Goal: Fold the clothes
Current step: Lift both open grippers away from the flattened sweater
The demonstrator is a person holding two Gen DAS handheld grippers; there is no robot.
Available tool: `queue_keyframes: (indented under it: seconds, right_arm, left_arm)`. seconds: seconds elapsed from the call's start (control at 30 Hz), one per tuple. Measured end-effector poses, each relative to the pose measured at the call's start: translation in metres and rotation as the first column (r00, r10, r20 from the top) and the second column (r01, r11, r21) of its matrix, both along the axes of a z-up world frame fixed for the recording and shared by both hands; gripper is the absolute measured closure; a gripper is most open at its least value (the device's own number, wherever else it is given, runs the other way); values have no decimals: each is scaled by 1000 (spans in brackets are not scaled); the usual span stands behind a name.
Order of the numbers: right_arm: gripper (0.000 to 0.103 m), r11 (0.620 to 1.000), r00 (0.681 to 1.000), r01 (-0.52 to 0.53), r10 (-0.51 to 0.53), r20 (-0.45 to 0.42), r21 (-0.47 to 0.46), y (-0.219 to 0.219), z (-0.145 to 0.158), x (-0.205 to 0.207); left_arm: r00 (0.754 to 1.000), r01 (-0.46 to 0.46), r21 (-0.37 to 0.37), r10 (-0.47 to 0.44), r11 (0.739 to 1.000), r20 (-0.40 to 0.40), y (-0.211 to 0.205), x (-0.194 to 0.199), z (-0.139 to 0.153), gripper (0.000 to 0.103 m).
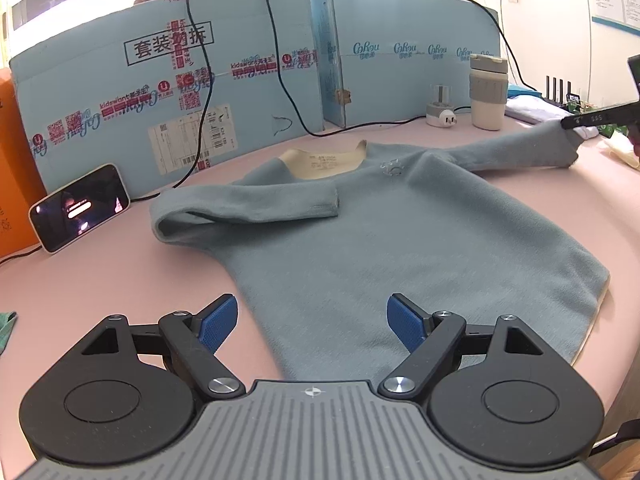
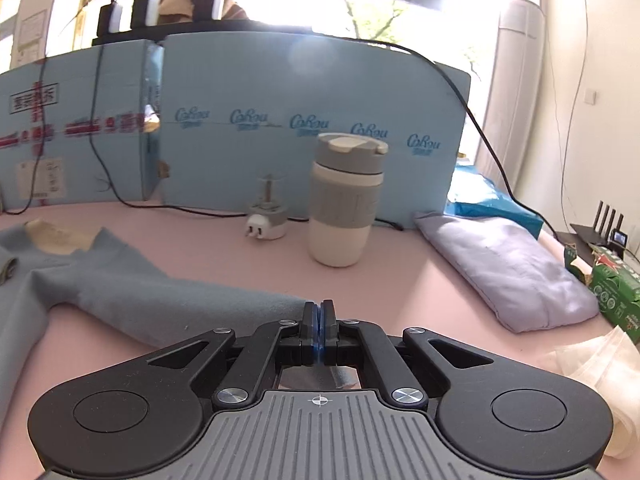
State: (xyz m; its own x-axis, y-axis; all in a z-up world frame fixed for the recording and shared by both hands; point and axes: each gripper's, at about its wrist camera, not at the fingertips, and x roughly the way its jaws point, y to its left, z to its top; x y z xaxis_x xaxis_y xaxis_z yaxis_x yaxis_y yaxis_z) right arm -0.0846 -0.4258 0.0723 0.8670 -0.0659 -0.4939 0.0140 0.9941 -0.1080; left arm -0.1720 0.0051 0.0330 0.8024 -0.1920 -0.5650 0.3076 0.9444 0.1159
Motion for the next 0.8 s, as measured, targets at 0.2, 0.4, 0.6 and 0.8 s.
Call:
queue_keyframes:
  seconds: [0.2, 0.4, 0.6, 0.8]
  right_arm:
    - [92, 996, 999, 8, -4, -47, 88, -1, -14, 0]
    - [88, 977, 980, -186, 192, -55, 102, 30, -7, -41]
    - [73, 875, 872, -450, 474, -120, 180, 76, -18, -88]
    - [70, 793, 780, -573, 605, -159, 207, 104, -27, -120]
  left_arm:
    - [1000, -8, 5, 8, 1000, -25, 6, -1, -4, 20]
    - [999, 3, -8, -4, 1000, -46, 6, -7, -6, 19]
    - [999, 1, -24, -2, 1000, -53, 7, -20, -9, 19]
    - [997, -30, -95, 24, 995, -71, 16, -35, -9, 18]
